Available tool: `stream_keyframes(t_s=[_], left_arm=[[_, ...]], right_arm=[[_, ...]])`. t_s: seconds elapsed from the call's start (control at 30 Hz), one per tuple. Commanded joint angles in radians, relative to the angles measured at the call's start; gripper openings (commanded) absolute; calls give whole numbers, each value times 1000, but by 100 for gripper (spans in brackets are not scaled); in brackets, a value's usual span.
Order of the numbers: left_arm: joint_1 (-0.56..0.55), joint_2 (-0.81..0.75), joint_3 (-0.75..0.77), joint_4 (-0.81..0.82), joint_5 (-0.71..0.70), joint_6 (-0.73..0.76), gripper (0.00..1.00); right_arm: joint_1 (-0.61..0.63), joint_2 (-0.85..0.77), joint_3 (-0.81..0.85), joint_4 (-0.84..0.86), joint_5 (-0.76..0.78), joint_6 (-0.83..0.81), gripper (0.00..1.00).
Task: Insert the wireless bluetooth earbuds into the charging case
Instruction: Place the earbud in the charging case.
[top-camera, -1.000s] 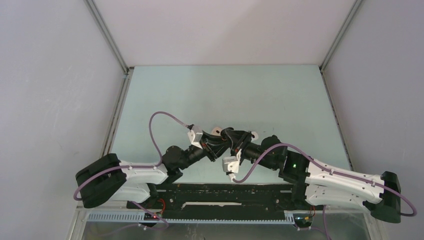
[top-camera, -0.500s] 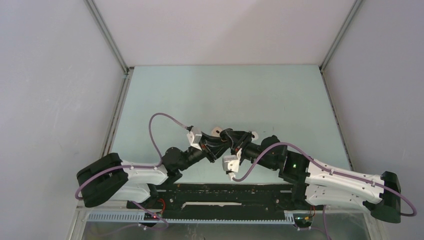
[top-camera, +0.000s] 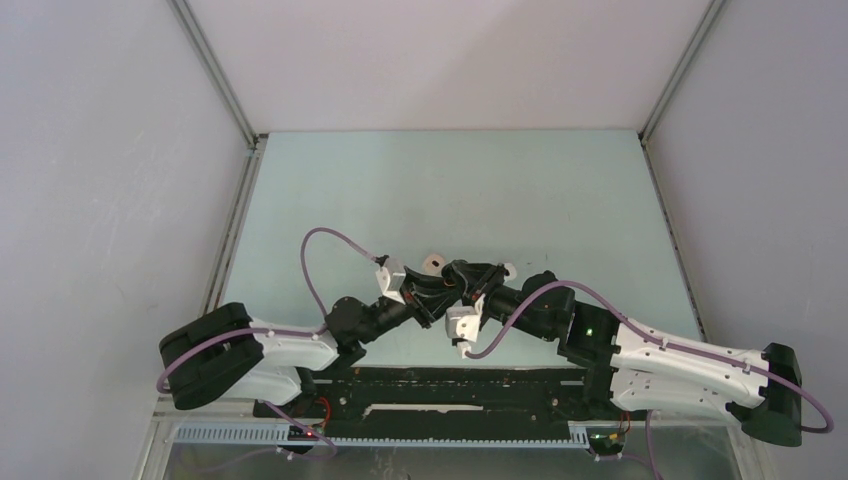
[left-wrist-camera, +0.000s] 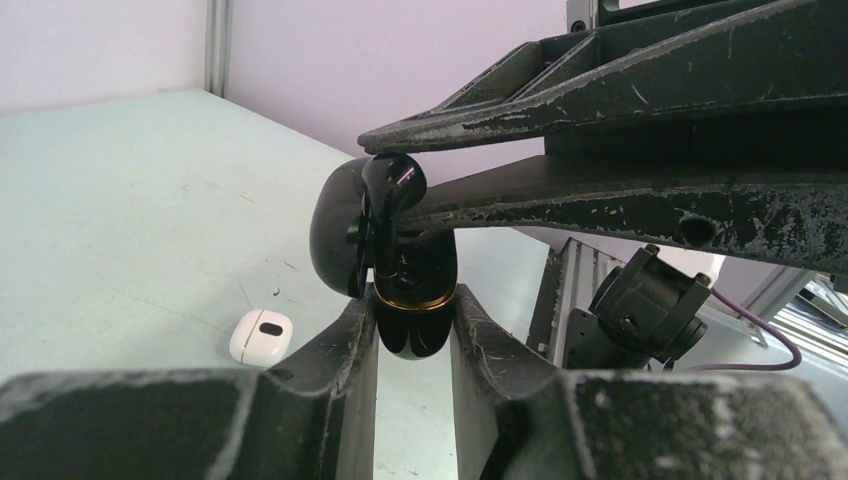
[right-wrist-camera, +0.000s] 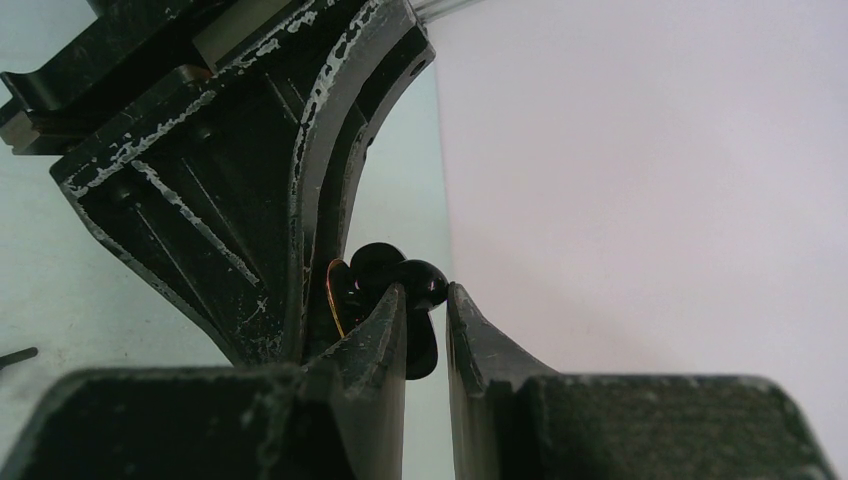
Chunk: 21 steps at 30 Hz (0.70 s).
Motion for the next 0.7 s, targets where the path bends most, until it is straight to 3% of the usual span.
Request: stream_keyframes(t_s=[0.0,0.67], left_arm=[[-7,6,13,85,-16,34,0],[-6,7,16,87,-37,24,0]], right_arm=[[4,-6,-4,5,4,32,0],[3,-33,-3,-54,-15,17,0]])
